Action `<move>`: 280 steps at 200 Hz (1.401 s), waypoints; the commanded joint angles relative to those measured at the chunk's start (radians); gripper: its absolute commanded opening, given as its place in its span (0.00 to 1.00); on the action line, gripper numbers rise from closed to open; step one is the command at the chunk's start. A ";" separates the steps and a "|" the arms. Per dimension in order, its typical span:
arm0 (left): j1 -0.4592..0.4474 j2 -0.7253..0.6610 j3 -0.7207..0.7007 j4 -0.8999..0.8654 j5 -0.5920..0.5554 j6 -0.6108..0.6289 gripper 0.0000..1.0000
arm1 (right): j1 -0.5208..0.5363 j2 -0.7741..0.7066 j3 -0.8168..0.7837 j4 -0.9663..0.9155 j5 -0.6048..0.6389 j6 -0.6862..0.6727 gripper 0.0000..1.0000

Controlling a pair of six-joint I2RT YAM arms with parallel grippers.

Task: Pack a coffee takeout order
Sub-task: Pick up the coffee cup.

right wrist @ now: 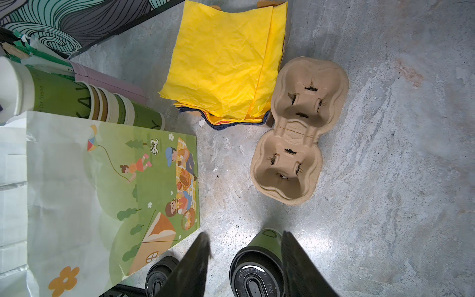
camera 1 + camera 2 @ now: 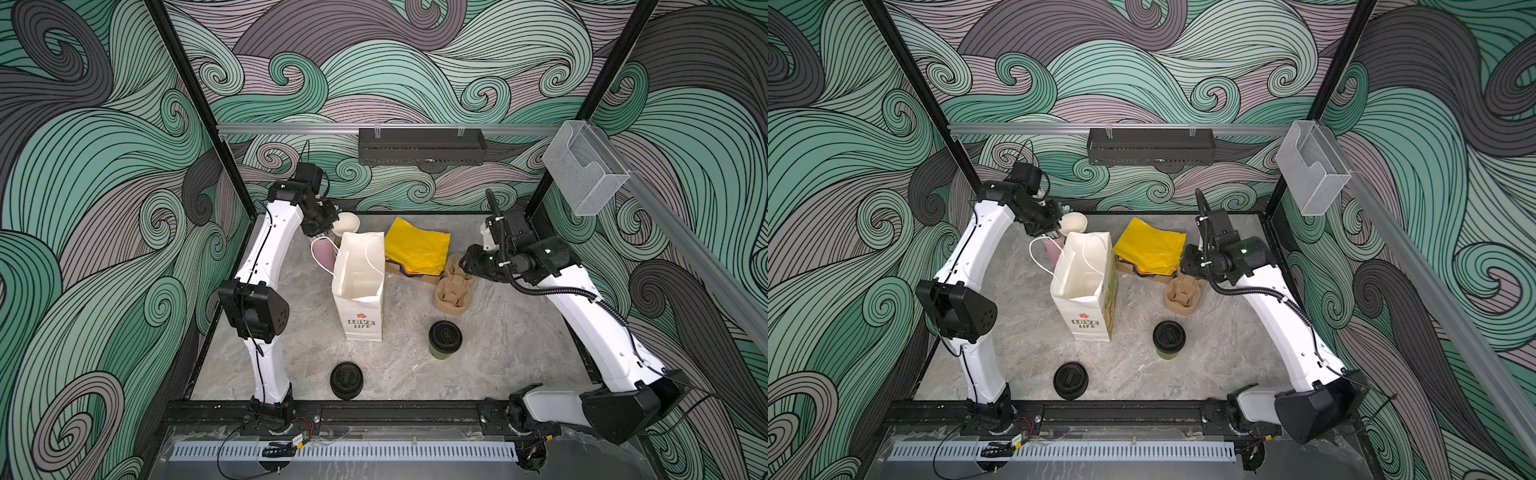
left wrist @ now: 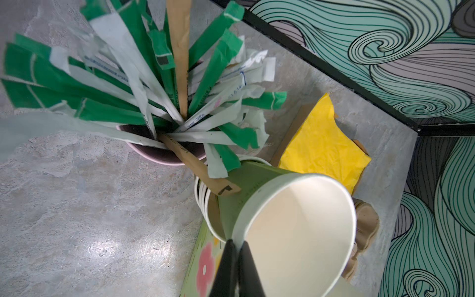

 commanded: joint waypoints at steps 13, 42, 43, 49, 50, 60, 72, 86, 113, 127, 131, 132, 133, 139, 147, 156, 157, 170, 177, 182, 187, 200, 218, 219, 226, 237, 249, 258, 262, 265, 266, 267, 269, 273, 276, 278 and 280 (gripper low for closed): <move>0.002 -0.061 0.036 0.059 -0.006 -0.034 0.00 | -0.008 -0.017 -0.013 -0.005 0.018 0.016 0.48; 0.004 -0.069 0.050 0.055 -0.002 -0.035 0.00 | -0.010 -0.018 -0.011 -0.006 0.019 0.011 0.48; 0.004 -0.070 0.051 0.056 -0.002 -0.035 0.00 | -0.011 -0.018 -0.010 -0.006 0.019 0.011 0.48; 0.003 -0.074 0.051 0.057 -0.006 -0.036 0.00 | -0.011 -0.019 -0.009 -0.005 0.019 0.011 0.48; 0.003 -0.075 0.053 0.057 -0.007 -0.036 0.00 | -0.011 -0.019 -0.009 -0.006 0.019 0.011 0.48; 0.004 -0.083 0.055 0.061 -0.014 -0.037 0.00 | -0.012 -0.018 -0.007 -0.006 0.019 0.010 0.48; 0.003 -0.090 0.060 0.065 -0.022 -0.038 0.00 | -0.012 -0.019 -0.006 -0.006 0.018 0.008 0.48; 0.003 -0.096 0.073 0.069 -0.027 -0.037 0.00 | -0.013 -0.019 -0.002 -0.006 0.019 0.006 0.48; 0.003 -0.110 0.085 0.085 -0.050 -0.035 0.00 | -0.014 -0.017 0.009 -0.007 0.016 -0.002 0.48; 0.003 -0.121 0.086 0.102 -0.058 -0.033 0.00 | -0.015 -0.016 0.017 -0.006 0.014 -0.006 0.48; 0.003 -0.126 0.084 0.109 -0.058 -0.031 0.00 | -0.015 -0.016 0.020 -0.006 0.015 -0.008 0.48; 0.003 -0.126 0.084 0.111 -0.058 -0.030 0.00 | -0.015 -0.016 0.020 -0.005 0.014 -0.008 0.48; 0.003 -0.126 0.084 0.112 -0.058 -0.030 0.00 | -0.015 -0.016 0.020 -0.005 0.014 -0.009 0.48; 0.004 -0.134 0.080 0.127 -0.055 -0.027 0.00 | -0.015 -0.016 0.024 -0.006 0.014 -0.009 0.48; 0.004 -0.144 0.068 0.147 -0.053 -0.023 0.00 | -0.015 -0.015 0.028 -0.007 0.015 -0.010 0.48; 0.004 -0.154 0.058 0.169 -0.049 -0.021 0.00 | -0.015 -0.014 0.032 -0.006 0.011 -0.012 0.48; 0.004 -0.155 0.056 0.171 -0.049 -0.021 0.00 | -0.015 -0.013 0.033 -0.006 0.011 -0.012 0.48; 0.004 -0.174 0.038 0.211 -0.037 -0.020 0.00 | -0.015 -0.013 0.037 -0.007 0.004 -0.018 0.48; 0.001 -0.192 0.018 0.249 -0.026 -0.017 0.00 | -0.016 -0.012 0.037 -0.005 0.001 -0.022 0.48; 0.002 -0.204 0.002 0.276 -0.020 -0.014 0.00 | -0.016 -0.012 0.036 -0.007 -0.001 -0.022 0.48; 0.001 -0.215 -0.014 0.305 -0.017 -0.011 0.00 | -0.017 -0.012 0.035 -0.006 -0.002 -0.024 0.48; 0.001 -0.236 -0.029 0.345 -0.014 -0.001 0.00 | -0.017 -0.012 0.033 -0.006 -0.007 -0.028 0.48; -0.008 -0.252 -0.022 0.372 -0.007 0.013 0.00 | -0.017 -0.015 0.038 -0.006 -0.009 -0.028 0.48; -0.010 -0.253 -0.022 0.372 -0.007 0.015 0.00 | -0.017 -0.015 0.039 -0.007 -0.011 -0.028 0.48; -0.020 -0.258 -0.015 0.378 -0.006 0.025 0.00 | -0.017 -0.016 0.046 -0.007 -0.010 -0.028 0.48; -0.043 -0.261 -0.003 0.387 -0.010 0.041 0.00 | -0.018 -0.017 0.062 -0.007 -0.014 -0.032 0.48; -0.081 -0.259 0.020 0.392 -0.021 0.063 0.00 | -0.019 -0.019 0.089 -0.014 -0.015 -0.062 0.48; -0.115 -0.244 0.057 0.377 -0.033 0.084 0.00 | -0.024 -0.018 0.125 -0.040 0.009 -0.086 0.49; -0.130 -0.236 0.077 0.368 -0.039 0.093 0.00 | -0.028 -0.016 0.145 -0.053 0.019 -0.096 0.49; -0.142 -0.227 0.091 0.358 -0.044 0.099 0.00 | -0.032 -0.016 0.157 -0.062 0.026 -0.104 0.49; -0.147 -0.225 0.097 0.353 -0.045 0.100 0.00 | -0.034 -0.016 0.160 -0.065 0.028 -0.106 0.49; -0.151 -0.223 0.104 0.349 -0.047 0.102 0.00 | -0.035 -0.017 0.165 -0.068 0.029 -0.109 0.49; -0.157 -0.217 0.115 0.343 -0.048 0.105 0.00 | -0.038 -0.016 0.174 -0.073 0.033 -0.113 0.49; -0.171 -0.207 0.138 0.327 -0.053 0.109 0.00 | -0.043 -0.017 0.191 -0.082 0.038 -0.123 0.49; -0.183 -0.200 0.154 0.315 -0.056 0.113 0.00 | -0.047 -0.018 0.203 -0.089 0.042 -0.129 0.49; -0.188 -0.195 0.164 0.309 -0.060 0.115 0.00 | -0.049 -0.019 0.212 -0.094 0.044 -0.134 0.49; -0.196 -0.190 0.173 0.299 -0.064 0.117 0.00 | -0.051 -0.019 0.221 -0.099 0.046 -0.137 0.49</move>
